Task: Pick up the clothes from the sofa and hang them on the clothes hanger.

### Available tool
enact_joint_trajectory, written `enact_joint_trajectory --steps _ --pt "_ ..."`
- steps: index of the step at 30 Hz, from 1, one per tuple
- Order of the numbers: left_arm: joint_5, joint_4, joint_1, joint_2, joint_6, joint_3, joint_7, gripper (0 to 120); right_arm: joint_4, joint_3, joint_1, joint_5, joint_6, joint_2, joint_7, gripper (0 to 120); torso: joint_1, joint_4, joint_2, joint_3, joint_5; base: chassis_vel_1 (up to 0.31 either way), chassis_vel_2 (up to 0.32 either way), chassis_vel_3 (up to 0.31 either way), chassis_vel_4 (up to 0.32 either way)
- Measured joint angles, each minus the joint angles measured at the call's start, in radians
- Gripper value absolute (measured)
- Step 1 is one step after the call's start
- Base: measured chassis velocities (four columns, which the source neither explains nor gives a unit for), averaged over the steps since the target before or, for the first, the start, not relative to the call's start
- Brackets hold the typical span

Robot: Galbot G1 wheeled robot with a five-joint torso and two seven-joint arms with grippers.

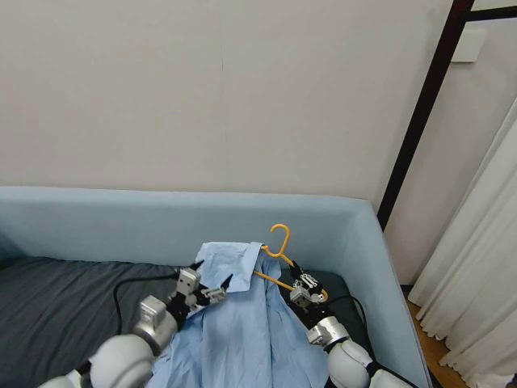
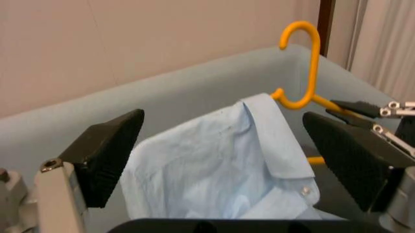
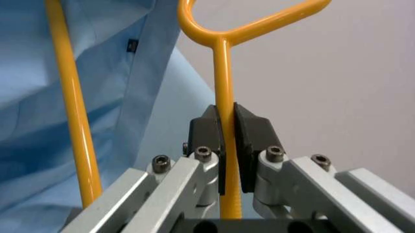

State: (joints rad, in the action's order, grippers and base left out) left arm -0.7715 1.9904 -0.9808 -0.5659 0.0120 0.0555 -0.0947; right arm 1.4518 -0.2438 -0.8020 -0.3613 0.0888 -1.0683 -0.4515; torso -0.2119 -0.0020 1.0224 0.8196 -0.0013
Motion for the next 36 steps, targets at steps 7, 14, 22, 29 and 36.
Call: enact_joint_trajectory --steps 7,14,22,29,36 --pt "-0.261 -0.288 0.301 0.086 -0.138 -0.1 0.523 100 -0.042 -0.048 0.066 -0.02 0.022 -0.038 0.008 4 0.0 0.0008 0.0 0.0 0.0009 0.0 0.0 0.0 0.0" --pt "-0.278 -0.555 0.652 0.051 -0.152 -0.362 0.922 100 -0.036 -0.026 0.045 -0.029 0.027 -0.035 0.008 4 0.0 0.0007 0.0 0.0 -0.0003 0.0 0.0 0.0 0.0" --pt "-0.178 -0.918 1.108 -0.152 -0.149 -0.734 1.161 100 -0.003 0.021 -0.002 -0.037 0.03 -0.016 0.008 4 0.0 0.0005 0.0 0.0 0.0006 0.0 0.0 0.0 0.0" --pt "-0.119 -1.118 1.228 -0.307 -0.131 -0.868 1.328 100 0.024 0.064 -0.047 -0.092 0.051 0.003 0.007 4 0.0 0.0 0.0 0.0 0.0004 0.0 0.0 0.0 0.0" --pt "-0.073 -1.179 1.234 -0.345 -0.128 -0.89 1.419 100 0.008 0.066 -0.028 -0.091 0.064 0.004 0.008 4 0.0 0.0011 0.0 0.0 0.0006 0.0 0.0 0.0 0.0"
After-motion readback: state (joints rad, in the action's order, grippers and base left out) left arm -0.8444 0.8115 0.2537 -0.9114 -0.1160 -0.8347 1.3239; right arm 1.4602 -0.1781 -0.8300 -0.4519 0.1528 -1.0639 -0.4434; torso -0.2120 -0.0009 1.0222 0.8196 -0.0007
